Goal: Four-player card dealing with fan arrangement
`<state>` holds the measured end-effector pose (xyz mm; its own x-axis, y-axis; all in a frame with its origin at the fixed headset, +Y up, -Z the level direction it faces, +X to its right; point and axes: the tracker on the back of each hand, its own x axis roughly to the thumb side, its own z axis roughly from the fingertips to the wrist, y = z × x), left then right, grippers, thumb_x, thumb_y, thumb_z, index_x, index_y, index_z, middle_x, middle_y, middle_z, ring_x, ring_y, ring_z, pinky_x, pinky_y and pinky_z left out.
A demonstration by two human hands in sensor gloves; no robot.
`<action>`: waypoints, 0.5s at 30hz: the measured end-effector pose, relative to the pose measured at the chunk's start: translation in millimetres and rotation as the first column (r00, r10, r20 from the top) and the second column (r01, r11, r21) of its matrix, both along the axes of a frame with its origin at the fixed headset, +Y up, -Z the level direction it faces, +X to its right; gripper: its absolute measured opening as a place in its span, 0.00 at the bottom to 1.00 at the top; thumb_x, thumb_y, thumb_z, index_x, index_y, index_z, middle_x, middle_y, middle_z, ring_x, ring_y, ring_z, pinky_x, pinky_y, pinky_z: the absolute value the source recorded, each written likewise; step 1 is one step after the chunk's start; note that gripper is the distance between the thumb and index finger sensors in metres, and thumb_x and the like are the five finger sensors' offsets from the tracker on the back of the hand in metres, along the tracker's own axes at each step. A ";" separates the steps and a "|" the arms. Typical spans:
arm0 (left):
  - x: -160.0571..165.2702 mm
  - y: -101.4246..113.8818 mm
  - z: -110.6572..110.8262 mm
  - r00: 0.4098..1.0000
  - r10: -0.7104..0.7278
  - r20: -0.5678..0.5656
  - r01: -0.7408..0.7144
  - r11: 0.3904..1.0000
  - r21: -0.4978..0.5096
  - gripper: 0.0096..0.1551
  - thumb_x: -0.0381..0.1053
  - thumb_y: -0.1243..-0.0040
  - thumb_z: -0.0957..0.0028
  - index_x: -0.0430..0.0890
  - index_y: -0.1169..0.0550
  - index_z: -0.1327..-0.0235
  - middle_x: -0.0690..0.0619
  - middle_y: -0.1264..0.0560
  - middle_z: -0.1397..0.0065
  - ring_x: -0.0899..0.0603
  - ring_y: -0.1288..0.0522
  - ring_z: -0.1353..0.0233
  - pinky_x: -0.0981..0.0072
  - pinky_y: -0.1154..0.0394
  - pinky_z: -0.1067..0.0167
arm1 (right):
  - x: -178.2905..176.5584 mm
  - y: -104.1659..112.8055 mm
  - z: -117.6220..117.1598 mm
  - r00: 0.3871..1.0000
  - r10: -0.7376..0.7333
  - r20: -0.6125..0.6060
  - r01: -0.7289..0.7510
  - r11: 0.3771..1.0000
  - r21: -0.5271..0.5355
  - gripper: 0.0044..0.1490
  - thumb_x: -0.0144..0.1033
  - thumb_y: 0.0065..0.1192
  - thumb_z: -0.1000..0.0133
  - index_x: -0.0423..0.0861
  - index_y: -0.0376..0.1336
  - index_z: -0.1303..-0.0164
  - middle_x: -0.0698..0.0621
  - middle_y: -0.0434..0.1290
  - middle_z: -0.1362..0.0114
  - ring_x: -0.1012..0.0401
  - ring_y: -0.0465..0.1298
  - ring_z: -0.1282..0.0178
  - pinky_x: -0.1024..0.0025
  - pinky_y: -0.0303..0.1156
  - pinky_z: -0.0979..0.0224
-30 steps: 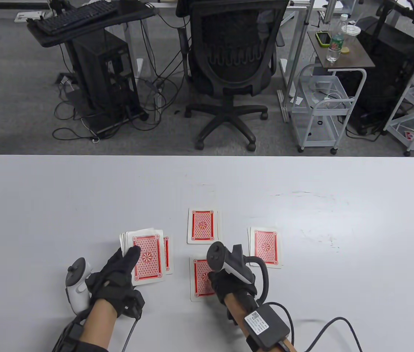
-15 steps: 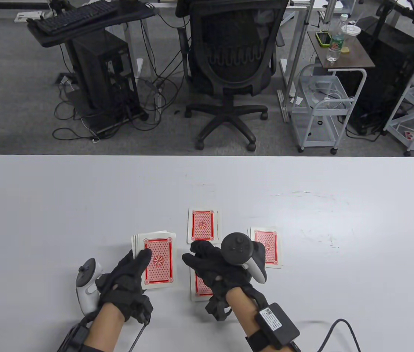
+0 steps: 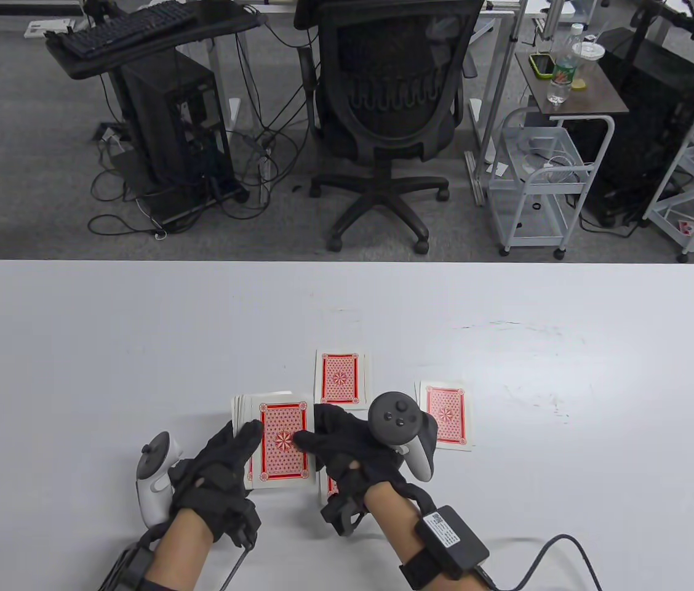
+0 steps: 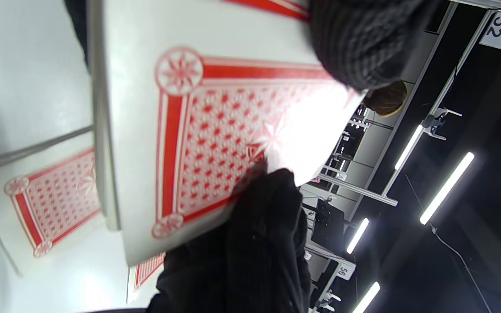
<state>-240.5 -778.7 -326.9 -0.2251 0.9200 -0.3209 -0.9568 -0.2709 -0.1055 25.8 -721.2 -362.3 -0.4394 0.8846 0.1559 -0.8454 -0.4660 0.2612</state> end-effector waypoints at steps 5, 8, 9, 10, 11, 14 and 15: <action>-32.2 0.0 -3.9 0.990 -0.034 -0.134 0.031 0.999 -0.024 0.27 0.60 0.36 0.45 0.57 0.28 0.34 0.59 0.20 0.34 0.43 0.14 0.39 0.52 0.16 0.47 | -11.6 11.1 -18.0 0.999 0.031 0.026 -0.031 1.000 -0.005 0.41 0.39 0.73 0.46 0.33 0.59 0.29 0.52 0.78 0.46 0.61 0.86 0.65 0.48 0.75 0.44; -64.0 -1.2 -4.4 0.958 -0.088 -0.272 0.074 0.995 -0.064 0.27 0.60 0.36 0.45 0.57 0.28 0.34 0.59 0.21 0.33 0.43 0.15 0.39 0.52 0.16 0.47 | -26.5 12.7 -36.1 0.995 0.097 0.028 -0.096 0.994 -0.057 0.44 0.39 0.72 0.45 0.32 0.56 0.26 0.51 0.77 0.45 0.62 0.84 0.68 0.48 0.74 0.44; -74.5 -2.1 -3.8 0.947 -0.108 -0.304 0.087 0.993 -0.081 0.27 0.60 0.36 0.45 0.57 0.28 0.34 0.60 0.21 0.33 0.43 0.15 0.39 0.52 0.16 0.46 | -35.0 12.1 -43.8 0.986 0.167 0.025 -0.165 0.985 -0.057 0.45 0.39 0.72 0.45 0.32 0.54 0.25 0.52 0.76 0.45 0.62 0.83 0.68 0.49 0.74 0.44; -80.1 -2.7 -3.2 0.939 -0.115 -0.323 0.090 0.992 -0.091 0.27 0.60 0.36 0.45 0.57 0.28 0.33 0.60 0.21 0.33 0.43 0.15 0.38 0.52 0.16 0.46 | -39.0 11.4 -47.2 0.981 0.194 0.024 -0.192 0.980 -0.055 0.46 0.40 0.71 0.45 0.32 0.53 0.25 0.52 0.75 0.45 0.63 0.83 0.68 0.49 0.74 0.45; -88.5 -3.8 -2.4 0.928 -0.117 -0.353 0.084 0.991 -0.108 0.27 0.60 0.36 0.44 0.57 0.28 0.33 0.59 0.21 0.33 0.43 0.15 0.38 0.52 0.16 0.46 | -48.5 8.7 -54.2 0.968 0.249 0.022 -0.248 0.967 -0.055 0.46 0.40 0.71 0.45 0.32 0.53 0.24 0.52 0.75 0.45 0.64 0.83 0.69 0.49 0.74 0.45; -99.8 -5.6 -0.1 0.908 -0.145 -0.393 0.091 0.984 -0.152 0.27 0.60 0.36 0.44 0.57 0.29 0.33 0.60 0.21 0.32 0.43 0.15 0.38 0.52 0.17 0.45 | -72.9 -3.3 -68.7 0.921 0.389 0.009 -0.387 0.918 -0.091 0.48 0.40 0.71 0.44 0.31 0.51 0.24 0.51 0.74 0.44 0.64 0.83 0.68 0.49 0.74 0.45; -100.9 -6.3 -0.1 0.906 -0.153 -0.395 0.095 0.982 -0.163 0.27 0.60 0.36 0.44 0.57 0.29 0.33 0.60 0.21 0.32 0.43 0.15 0.38 0.52 0.16 0.45 | -82.8 -8.4 -72.7 0.889 0.457 -0.002 -0.456 0.885 -0.093 0.49 0.40 0.71 0.44 0.30 0.50 0.24 0.51 0.74 0.45 0.64 0.83 0.68 0.49 0.74 0.45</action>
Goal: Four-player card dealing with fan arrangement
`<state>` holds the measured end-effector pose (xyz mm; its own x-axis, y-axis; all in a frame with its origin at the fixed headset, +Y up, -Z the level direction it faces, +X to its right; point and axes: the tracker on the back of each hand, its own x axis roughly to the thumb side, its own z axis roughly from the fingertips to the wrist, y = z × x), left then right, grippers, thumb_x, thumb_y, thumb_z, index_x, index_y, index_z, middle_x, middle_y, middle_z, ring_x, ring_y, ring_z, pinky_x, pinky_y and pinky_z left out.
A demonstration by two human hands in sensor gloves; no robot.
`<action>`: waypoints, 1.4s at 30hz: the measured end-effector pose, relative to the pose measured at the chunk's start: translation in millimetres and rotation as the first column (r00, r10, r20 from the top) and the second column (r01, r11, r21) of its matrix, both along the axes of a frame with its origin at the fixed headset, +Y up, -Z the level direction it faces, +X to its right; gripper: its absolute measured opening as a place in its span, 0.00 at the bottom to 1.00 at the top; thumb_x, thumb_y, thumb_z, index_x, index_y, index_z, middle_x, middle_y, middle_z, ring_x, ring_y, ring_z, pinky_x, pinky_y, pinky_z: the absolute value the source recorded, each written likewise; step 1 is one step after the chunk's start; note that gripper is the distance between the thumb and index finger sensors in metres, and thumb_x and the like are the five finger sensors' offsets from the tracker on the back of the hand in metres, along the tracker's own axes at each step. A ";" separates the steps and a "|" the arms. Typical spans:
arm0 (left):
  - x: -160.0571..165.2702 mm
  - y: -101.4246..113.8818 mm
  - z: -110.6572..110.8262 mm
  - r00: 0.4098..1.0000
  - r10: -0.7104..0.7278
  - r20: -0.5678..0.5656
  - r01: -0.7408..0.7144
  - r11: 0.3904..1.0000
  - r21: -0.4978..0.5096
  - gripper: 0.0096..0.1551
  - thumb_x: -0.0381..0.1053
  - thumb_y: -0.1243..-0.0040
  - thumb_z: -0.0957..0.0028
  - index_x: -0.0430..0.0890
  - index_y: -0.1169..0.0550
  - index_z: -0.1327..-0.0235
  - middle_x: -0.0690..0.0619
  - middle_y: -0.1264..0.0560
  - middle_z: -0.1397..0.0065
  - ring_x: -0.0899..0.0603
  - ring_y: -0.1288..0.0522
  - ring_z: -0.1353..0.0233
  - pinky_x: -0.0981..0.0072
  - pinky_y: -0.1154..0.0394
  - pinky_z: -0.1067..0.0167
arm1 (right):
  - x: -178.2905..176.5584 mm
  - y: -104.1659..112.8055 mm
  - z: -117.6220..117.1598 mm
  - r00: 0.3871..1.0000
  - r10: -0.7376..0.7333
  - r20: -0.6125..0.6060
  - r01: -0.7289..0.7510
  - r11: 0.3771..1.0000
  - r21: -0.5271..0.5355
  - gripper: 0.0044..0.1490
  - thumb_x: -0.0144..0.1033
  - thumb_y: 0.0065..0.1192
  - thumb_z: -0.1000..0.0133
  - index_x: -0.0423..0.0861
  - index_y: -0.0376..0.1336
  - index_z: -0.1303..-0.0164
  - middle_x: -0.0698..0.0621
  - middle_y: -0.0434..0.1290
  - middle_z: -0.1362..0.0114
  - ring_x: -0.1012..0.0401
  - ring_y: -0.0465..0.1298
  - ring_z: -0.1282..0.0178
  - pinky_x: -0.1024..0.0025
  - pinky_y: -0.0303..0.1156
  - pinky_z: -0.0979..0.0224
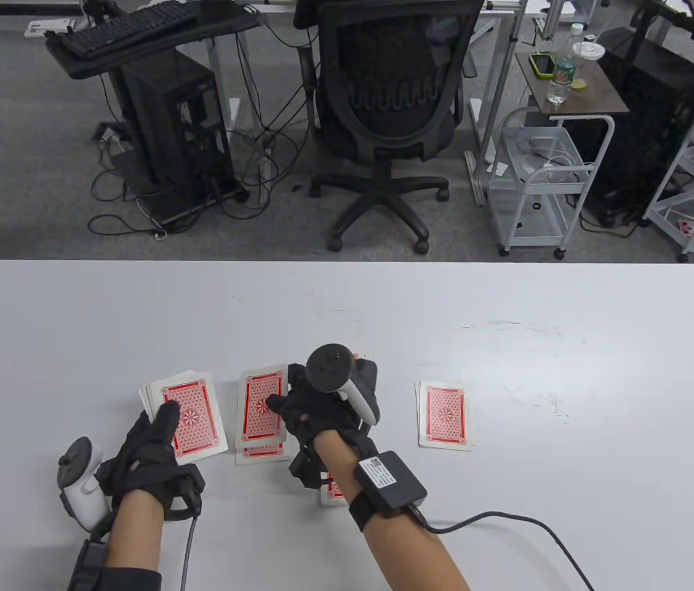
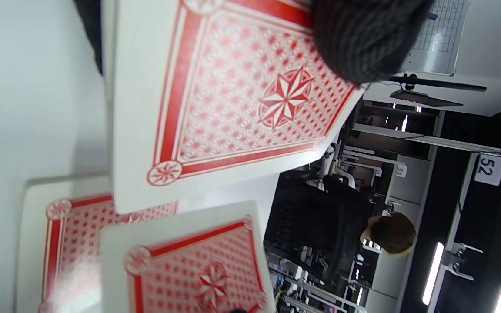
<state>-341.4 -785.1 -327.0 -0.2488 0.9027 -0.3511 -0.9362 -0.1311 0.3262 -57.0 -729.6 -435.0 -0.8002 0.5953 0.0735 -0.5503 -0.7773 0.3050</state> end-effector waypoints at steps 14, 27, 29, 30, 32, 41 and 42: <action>18.1 -1.0 -8.1 0.993 0.081 0.087 -0.086 0.995 0.049 0.27 0.60 0.36 0.45 0.57 0.28 0.33 0.59 0.21 0.33 0.43 0.15 0.39 0.52 0.16 0.46 | -20.9 -14.0 -4.3 0.932 0.363 -0.008 -0.362 0.931 0.035 0.47 0.52 0.68 0.42 0.36 0.55 0.24 0.54 0.75 0.45 0.65 0.82 0.66 0.50 0.74 0.43; 73.7 6.0 0.7 0.951 0.177 0.255 -0.208 0.973 0.102 0.27 0.60 0.35 0.45 0.57 0.27 0.34 0.59 0.20 0.34 0.43 0.14 0.40 0.53 0.16 0.47 | 21.6 19.8 52.7 0.957 -0.288 -0.042 0.289 0.957 -0.004 0.40 0.47 0.75 0.46 0.42 0.59 0.30 0.51 0.72 0.40 0.58 0.82 0.54 0.42 0.69 0.37; 77.9 6.9 3.6 0.956 0.157 0.249 -0.186 0.977 0.100 0.26 0.60 0.34 0.46 0.58 0.27 0.35 0.60 0.20 0.35 0.43 0.14 0.39 0.52 0.16 0.47 | 28.2 17.0 54.3 0.953 -0.301 -0.018 0.301 0.949 0.088 0.39 0.45 0.80 0.51 0.42 0.64 0.35 0.52 0.75 0.45 0.59 0.84 0.58 0.42 0.71 0.40; 79.0 6.6 3.9 0.956 0.142 0.256 -0.174 0.979 0.107 0.26 0.60 0.34 0.46 0.59 0.27 0.35 0.60 0.20 0.35 0.43 0.14 0.40 0.52 0.16 0.47 | 31.4 14.4 55.0 0.946 -0.324 -0.025 0.325 0.944 0.064 0.38 0.45 0.80 0.51 0.42 0.65 0.35 0.52 0.75 0.45 0.59 0.84 0.58 0.42 0.71 0.39; 80.2 5.6 3.9 0.950 0.148 0.274 -0.182 0.978 0.104 0.26 0.60 0.34 0.46 0.59 0.27 0.35 0.60 0.20 0.35 0.43 0.14 0.39 0.52 0.16 0.47 | 37.1 10.8 54.6 0.929 -0.370 -0.008 0.370 0.928 0.041 0.37 0.43 0.80 0.51 0.41 0.66 0.36 0.51 0.77 0.45 0.58 0.85 0.58 0.43 0.72 0.40; 68.0 4.6 0.2 0.956 0.166 0.244 -0.200 0.972 0.123 0.26 0.60 0.35 0.46 0.59 0.27 0.35 0.60 0.20 0.34 0.43 0.15 0.39 0.52 0.16 0.46 | 76.5 19.2 33.1 0.915 -0.404 0.011 0.402 0.913 0.063 0.38 0.40 0.78 0.49 0.36 0.64 0.33 0.51 0.79 0.47 0.60 0.86 0.63 0.48 0.74 0.43; 63.0 2.8 -0.2 0.961 0.167 0.223 -0.195 0.974 0.114 0.26 0.60 0.35 0.46 0.59 0.27 0.35 0.60 0.20 0.34 0.43 0.15 0.39 0.52 0.16 0.46 | 84.0 22.4 25.5 0.926 -0.375 0.040 0.372 0.926 0.065 0.39 0.40 0.77 0.49 0.36 0.63 0.32 0.51 0.79 0.47 0.60 0.85 0.64 0.48 0.74 0.43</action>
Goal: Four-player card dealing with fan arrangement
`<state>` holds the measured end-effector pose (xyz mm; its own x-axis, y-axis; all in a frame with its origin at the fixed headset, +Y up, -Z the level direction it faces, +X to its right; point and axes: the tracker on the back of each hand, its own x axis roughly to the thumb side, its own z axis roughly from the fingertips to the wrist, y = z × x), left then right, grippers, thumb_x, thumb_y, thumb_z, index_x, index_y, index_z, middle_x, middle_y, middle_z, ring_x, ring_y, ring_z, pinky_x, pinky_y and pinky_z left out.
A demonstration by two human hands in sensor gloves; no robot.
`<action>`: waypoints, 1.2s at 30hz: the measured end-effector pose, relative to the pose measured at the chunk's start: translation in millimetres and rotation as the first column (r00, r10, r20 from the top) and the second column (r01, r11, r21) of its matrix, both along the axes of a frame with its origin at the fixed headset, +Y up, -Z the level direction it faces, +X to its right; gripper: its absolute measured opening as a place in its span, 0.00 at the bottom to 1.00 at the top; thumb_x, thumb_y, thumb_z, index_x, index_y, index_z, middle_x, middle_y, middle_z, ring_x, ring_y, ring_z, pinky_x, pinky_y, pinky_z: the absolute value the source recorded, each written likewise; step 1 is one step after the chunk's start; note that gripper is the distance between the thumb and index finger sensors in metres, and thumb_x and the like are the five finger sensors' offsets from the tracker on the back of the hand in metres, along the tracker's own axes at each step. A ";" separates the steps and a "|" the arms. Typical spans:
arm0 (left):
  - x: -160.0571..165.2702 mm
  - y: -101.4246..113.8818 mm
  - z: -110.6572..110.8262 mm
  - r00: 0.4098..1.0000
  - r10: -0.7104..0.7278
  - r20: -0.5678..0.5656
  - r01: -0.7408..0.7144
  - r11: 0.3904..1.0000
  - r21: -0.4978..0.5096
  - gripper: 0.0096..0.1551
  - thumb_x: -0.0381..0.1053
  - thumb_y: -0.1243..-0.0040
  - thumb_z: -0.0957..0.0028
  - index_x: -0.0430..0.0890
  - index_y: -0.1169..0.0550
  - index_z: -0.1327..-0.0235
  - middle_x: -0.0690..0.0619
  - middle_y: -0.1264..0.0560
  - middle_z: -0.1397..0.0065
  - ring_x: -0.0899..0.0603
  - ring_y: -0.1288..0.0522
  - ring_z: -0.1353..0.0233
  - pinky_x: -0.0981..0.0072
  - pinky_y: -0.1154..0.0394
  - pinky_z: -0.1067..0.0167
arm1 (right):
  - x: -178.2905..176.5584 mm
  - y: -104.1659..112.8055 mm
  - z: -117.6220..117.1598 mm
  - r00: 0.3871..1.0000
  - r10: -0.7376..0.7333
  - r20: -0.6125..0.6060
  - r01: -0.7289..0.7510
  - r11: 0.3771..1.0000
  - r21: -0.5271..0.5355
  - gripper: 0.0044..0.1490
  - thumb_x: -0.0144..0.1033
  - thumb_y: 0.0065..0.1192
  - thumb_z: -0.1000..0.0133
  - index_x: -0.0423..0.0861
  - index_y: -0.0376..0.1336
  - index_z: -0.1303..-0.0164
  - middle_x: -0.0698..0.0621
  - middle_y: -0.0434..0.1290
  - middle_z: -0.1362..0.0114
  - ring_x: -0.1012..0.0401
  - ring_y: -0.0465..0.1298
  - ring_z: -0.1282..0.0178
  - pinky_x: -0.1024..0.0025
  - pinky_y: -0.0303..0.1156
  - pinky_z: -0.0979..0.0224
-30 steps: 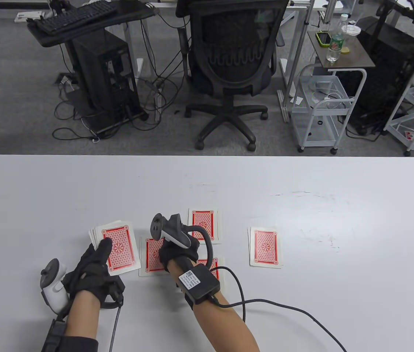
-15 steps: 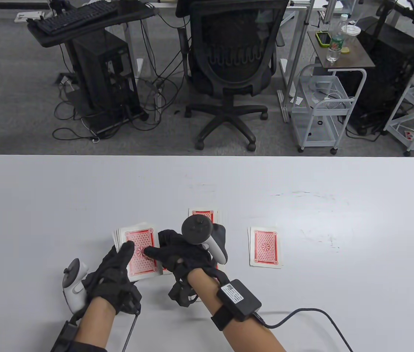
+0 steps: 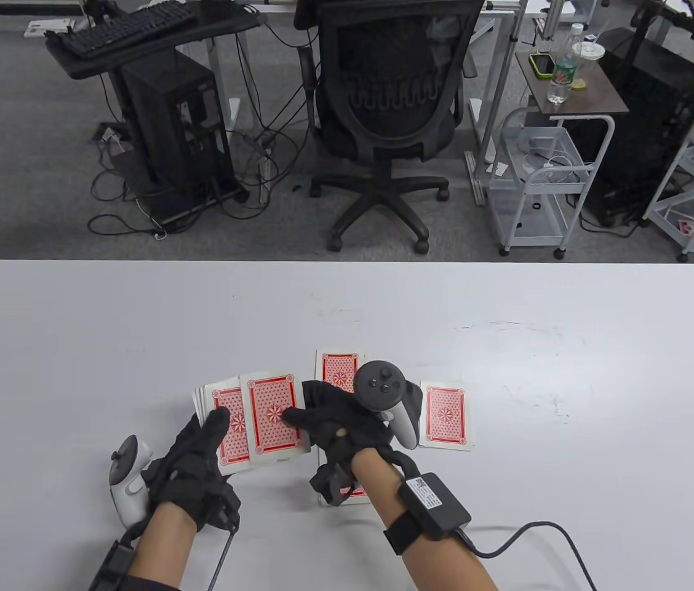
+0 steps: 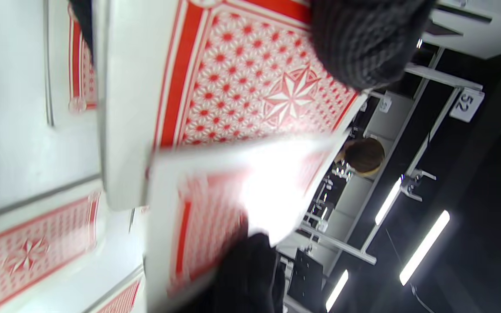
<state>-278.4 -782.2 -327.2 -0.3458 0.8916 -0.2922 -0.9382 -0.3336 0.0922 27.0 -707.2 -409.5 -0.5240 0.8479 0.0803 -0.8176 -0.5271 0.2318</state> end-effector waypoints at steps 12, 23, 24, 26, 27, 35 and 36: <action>-17.6 -3.3 -5.7 0.999 0.009 -0.047 -0.010 1.000 -0.024 0.26 0.60 0.35 0.45 0.59 0.27 0.34 0.60 0.21 0.34 0.43 0.15 0.39 0.53 0.16 0.46 | 6.0 -31.8 -91.5 0.798 0.586 0.140 -0.564 0.809 -0.167 0.49 0.41 0.74 0.47 0.34 0.52 0.24 0.51 0.74 0.44 0.64 0.82 0.68 0.49 0.74 0.44; -15.5 -4.9 -7.8 0.999 -0.046 -0.026 0.045 0.998 -0.032 0.26 0.60 0.35 0.45 0.59 0.27 0.35 0.60 0.20 0.34 0.43 0.15 0.39 0.53 0.16 0.46 | -6.2 -29.6 -87.9 0.585 0.804 0.104 -0.798 0.594 -0.104 0.45 0.53 0.67 0.43 0.40 0.56 0.24 0.49 0.73 0.39 0.62 0.82 0.61 0.48 0.72 0.40; -14.5 -5.0 -7.7 0.999 -0.044 -0.025 0.043 0.999 -0.030 0.26 0.60 0.35 0.45 0.59 0.27 0.35 0.60 0.20 0.34 0.43 0.14 0.39 0.52 0.16 0.47 | -8.2 -24.8 -82.4 0.636 0.766 0.091 -0.761 0.642 -0.093 0.44 0.53 0.66 0.41 0.39 0.56 0.24 0.48 0.73 0.38 0.61 0.82 0.59 0.47 0.71 0.40; -11.0 -5.1 -7.4 0.999 -0.029 -0.021 0.028 0.999 -0.025 0.26 0.60 0.35 0.45 0.58 0.27 0.35 0.60 0.20 0.34 0.43 0.14 0.39 0.52 0.16 0.47 | -16.2 -12.8 -66.9 0.767 0.641 0.035 -0.639 0.767 -0.055 0.42 0.53 0.63 0.40 0.39 0.57 0.24 0.47 0.73 0.37 0.60 0.83 0.56 0.46 0.71 0.39; -9.0 -4.7 -7.2 1.000 -0.022 -0.019 0.022 1.000 -0.018 0.26 0.60 0.35 0.46 0.58 0.27 0.35 0.60 0.20 0.34 0.43 0.14 0.40 0.52 0.16 0.47 | -21.6 -7.2 -56.6 0.835 0.551 -0.003 -0.550 0.833 -0.053 0.41 0.53 0.62 0.39 0.39 0.57 0.24 0.46 0.72 0.36 0.59 0.83 0.56 0.46 0.71 0.39; 4.9 -2.3 -3.2 1.000 0.003 0.008 -0.003 1.000 0.011 0.26 0.60 0.34 0.46 0.58 0.27 0.35 0.60 0.20 0.35 0.43 0.14 0.40 0.52 0.16 0.47 | -59.8 -9.1 3.8 0.954 0.143 -0.263 -0.150 0.989 -0.007 0.48 0.56 0.68 0.44 0.37 0.57 0.25 0.44 0.71 0.34 0.54 0.82 0.48 0.41 0.69 0.37; 7.2 -0.9 -2.9 1.000 -0.003 0.016 0.003 1.000 0.019 0.26 0.60 0.34 0.46 0.58 0.26 0.35 0.60 0.20 0.35 0.43 0.14 0.40 0.52 0.16 0.47 | -63.4 -11.3 9.2 0.951 0.145 -0.272 -0.147 0.989 0.013 0.47 0.56 0.69 0.45 0.39 0.57 0.26 0.47 0.71 0.36 0.56 0.82 0.49 0.42 0.69 0.37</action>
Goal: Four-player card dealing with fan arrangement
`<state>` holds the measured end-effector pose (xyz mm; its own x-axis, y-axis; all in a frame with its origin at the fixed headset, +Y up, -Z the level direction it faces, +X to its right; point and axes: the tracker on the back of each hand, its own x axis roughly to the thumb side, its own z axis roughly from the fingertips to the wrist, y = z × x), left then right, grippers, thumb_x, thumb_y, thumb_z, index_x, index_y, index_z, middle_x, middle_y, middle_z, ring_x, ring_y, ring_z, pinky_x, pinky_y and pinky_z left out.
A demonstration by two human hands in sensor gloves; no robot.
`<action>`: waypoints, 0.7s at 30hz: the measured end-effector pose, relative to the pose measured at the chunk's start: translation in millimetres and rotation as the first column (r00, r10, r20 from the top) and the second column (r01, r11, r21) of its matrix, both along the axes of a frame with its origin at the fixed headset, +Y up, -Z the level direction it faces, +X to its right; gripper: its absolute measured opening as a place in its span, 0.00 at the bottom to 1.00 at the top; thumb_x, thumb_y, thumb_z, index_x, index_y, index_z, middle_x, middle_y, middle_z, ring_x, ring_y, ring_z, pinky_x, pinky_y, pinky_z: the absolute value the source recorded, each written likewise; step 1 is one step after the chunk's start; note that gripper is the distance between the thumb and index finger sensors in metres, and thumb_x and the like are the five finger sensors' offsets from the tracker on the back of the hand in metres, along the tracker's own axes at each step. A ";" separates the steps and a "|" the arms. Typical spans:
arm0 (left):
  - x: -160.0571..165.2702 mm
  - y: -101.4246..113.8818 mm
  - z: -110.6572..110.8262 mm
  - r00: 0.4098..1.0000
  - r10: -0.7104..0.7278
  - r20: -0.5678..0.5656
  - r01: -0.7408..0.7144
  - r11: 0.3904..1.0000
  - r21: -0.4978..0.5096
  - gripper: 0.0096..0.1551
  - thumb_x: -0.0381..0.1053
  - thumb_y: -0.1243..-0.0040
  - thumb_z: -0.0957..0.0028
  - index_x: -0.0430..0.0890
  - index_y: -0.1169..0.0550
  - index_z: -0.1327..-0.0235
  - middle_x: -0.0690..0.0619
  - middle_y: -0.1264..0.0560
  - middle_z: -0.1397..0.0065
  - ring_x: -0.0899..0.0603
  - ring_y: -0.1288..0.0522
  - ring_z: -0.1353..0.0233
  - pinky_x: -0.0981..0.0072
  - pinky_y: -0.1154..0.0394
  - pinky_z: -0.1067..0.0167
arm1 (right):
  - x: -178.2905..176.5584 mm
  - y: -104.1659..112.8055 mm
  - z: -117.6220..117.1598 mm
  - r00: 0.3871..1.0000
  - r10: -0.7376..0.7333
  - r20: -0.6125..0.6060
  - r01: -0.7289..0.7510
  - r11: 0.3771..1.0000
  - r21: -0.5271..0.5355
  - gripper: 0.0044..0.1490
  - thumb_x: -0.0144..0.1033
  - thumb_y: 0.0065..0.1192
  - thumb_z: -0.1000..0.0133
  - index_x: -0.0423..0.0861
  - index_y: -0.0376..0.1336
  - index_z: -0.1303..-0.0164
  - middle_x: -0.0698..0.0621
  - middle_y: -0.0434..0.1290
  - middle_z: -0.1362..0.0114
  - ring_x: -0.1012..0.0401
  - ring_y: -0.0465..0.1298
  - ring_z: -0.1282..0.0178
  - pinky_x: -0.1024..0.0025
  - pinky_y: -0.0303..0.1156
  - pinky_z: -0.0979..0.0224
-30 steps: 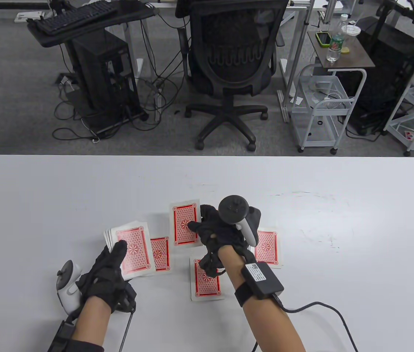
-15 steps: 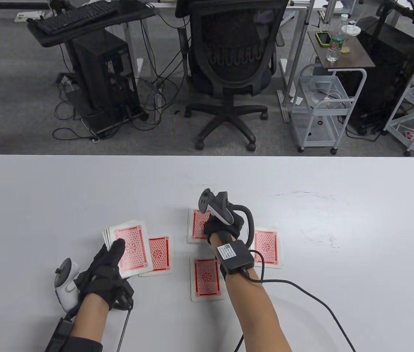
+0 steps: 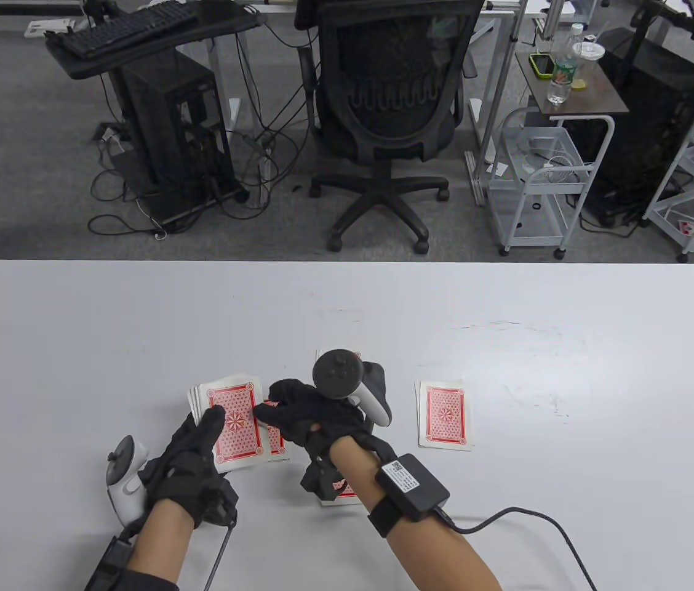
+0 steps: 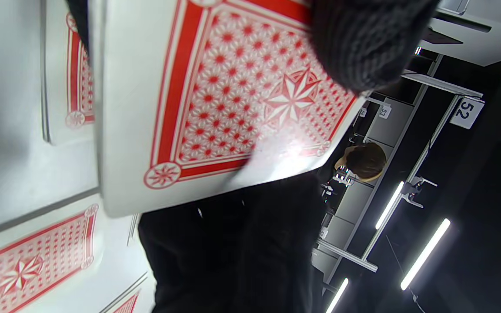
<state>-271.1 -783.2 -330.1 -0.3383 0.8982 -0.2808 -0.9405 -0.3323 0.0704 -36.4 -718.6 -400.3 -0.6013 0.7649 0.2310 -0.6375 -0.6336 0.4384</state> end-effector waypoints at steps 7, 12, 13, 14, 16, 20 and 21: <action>4.3 1.2 3.8 1.000 -0.006 0.015 0.006 1.000 0.000 0.26 0.60 0.34 0.47 0.58 0.26 0.36 0.60 0.20 0.35 0.43 0.14 0.40 0.52 0.16 0.47 | 10.3 -3.9 6.8 0.985 -0.121 0.123 0.113 0.991 0.071 0.38 0.42 0.78 0.51 0.38 0.66 0.35 0.52 0.79 0.48 0.58 0.87 0.59 0.46 0.74 0.40; 10.1 4.5 1.5 0.998 0.029 0.062 -0.031 0.999 0.041 0.26 0.60 0.35 0.46 0.59 0.27 0.35 0.60 0.20 0.34 0.43 0.14 0.39 0.52 0.16 0.47 | 35.8 -4.0 1.7 0.968 -0.224 0.113 0.231 0.971 -0.056 0.41 0.39 0.76 0.49 0.33 0.62 0.31 0.52 0.80 0.47 0.58 0.88 0.57 0.45 0.73 0.40; 10.3 4.1 1.7 0.998 0.029 0.052 -0.031 0.999 0.034 0.26 0.60 0.35 0.46 0.58 0.27 0.35 0.60 0.20 0.35 0.43 0.14 0.40 0.52 0.16 0.47 | 45.3 -2.0 0.8 0.967 -0.221 0.126 0.227 0.973 -0.040 0.41 0.39 0.76 0.49 0.33 0.62 0.31 0.52 0.80 0.48 0.58 0.88 0.57 0.45 0.73 0.40; 9.7 3.7 2.1 0.998 0.028 0.049 -0.029 0.999 0.029 0.26 0.60 0.35 0.46 0.58 0.27 0.35 0.60 0.20 0.35 0.43 0.14 0.40 0.53 0.16 0.47 | 55.6 0.1 -0.9 0.968 -0.207 0.140 0.212 0.977 -0.024 0.41 0.39 0.76 0.49 0.32 0.62 0.32 0.52 0.80 0.48 0.58 0.88 0.58 0.45 0.74 0.40; 7.3 3.2 2.8 0.999 0.020 0.037 -0.021 1.000 0.022 0.26 0.60 0.35 0.46 0.58 0.27 0.35 0.60 0.20 0.35 0.43 0.14 0.40 0.53 0.16 0.47 | 81.6 4.5 -4.9 0.972 -0.166 0.167 0.172 0.985 -0.020 0.42 0.40 0.77 0.49 0.32 0.62 0.31 0.51 0.80 0.48 0.59 0.87 0.60 0.46 0.74 0.41; 3.6 2.7 2.4 0.999 0.020 0.029 -0.020 1.000 0.015 0.26 0.60 0.35 0.46 0.58 0.27 0.35 0.60 0.20 0.34 0.43 0.14 0.39 0.53 0.16 0.47 | 151.8 12.7 -15.6 0.956 -0.012 0.293 0.018 1.000 -0.018 0.44 0.38 0.75 0.47 0.33 0.58 0.27 0.50 0.78 0.45 0.60 0.84 0.65 0.46 0.73 0.43; 3.4 2.6 2.1 0.999 0.019 0.028 -0.019 1.000 0.013 0.26 0.60 0.36 0.46 0.58 0.27 0.35 0.60 0.20 0.34 0.43 0.14 0.39 0.53 0.16 0.46 | 169.6 13.5 -17.3 0.943 0.046 0.329 -0.040 0.999 -0.022 0.44 0.38 0.75 0.47 0.34 0.57 0.26 0.50 0.77 0.45 0.60 0.84 0.65 0.46 0.73 0.43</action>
